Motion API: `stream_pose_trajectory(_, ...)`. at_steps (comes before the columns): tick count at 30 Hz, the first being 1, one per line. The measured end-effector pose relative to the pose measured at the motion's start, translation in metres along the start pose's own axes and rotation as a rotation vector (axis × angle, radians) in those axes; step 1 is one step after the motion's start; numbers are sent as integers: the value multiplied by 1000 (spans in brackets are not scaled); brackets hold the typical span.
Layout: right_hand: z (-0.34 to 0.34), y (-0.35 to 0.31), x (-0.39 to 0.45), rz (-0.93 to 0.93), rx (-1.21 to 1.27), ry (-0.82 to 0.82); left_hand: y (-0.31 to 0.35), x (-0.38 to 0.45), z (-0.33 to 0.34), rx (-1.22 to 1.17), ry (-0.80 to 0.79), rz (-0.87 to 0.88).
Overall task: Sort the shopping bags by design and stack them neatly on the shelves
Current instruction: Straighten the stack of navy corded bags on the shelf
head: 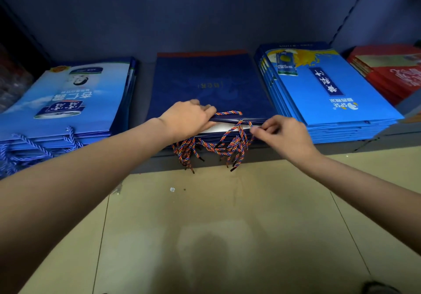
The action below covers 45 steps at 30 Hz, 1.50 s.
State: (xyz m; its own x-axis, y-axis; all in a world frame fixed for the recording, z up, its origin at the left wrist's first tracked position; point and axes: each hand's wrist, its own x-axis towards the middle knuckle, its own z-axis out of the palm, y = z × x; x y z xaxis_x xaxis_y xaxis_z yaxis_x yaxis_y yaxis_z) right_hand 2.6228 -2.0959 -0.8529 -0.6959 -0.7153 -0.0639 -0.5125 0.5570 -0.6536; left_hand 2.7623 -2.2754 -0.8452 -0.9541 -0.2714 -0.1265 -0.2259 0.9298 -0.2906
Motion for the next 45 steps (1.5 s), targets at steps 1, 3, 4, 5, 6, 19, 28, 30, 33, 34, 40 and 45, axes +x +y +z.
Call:
stream_pose_trajectory(1,9,-8,2,100,128,33,1,0,0,-21,4,-14)
stream_pose_trajectory(3,32,-18,2,242,260,96,2,2,0,-66,23,-43)
stream_pose_trajectory(4,43,-22,1,304,311,131,1,3,-1,-92,36,-69)
stream_pose_trajectory(5,51,-26,0,361,350,154,-1,4,-2,-115,47,-99)
stream_pose_trajectory(6,57,-31,-1,405,372,166,-2,5,-3,-124,56,-119)
stream_pose_trajectory(19,68,-34,-1,371,548,184,8,-4,7,10,68,-24)
stream_pose_trajectory(28,35,23,-16,-177,-392,61,3,-1,12,39,94,27)
stream_pose_trajectory(30,44,22,-14,-42,-310,10,4,-1,14,39,95,36)
stream_pose_trajectory(33,58,12,-14,94,-49,53,4,-1,15,13,108,34)
stream_pose_trajectory(34,62,8,-13,147,28,77,4,-2,15,1,111,31)
stream_pose_trajectory(40,71,-1,-1,315,158,124,7,-3,15,29,85,19)
stream_pose_trajectory(45,40,17,-3,-141,-330,122,3,-4,10,32,66,15)
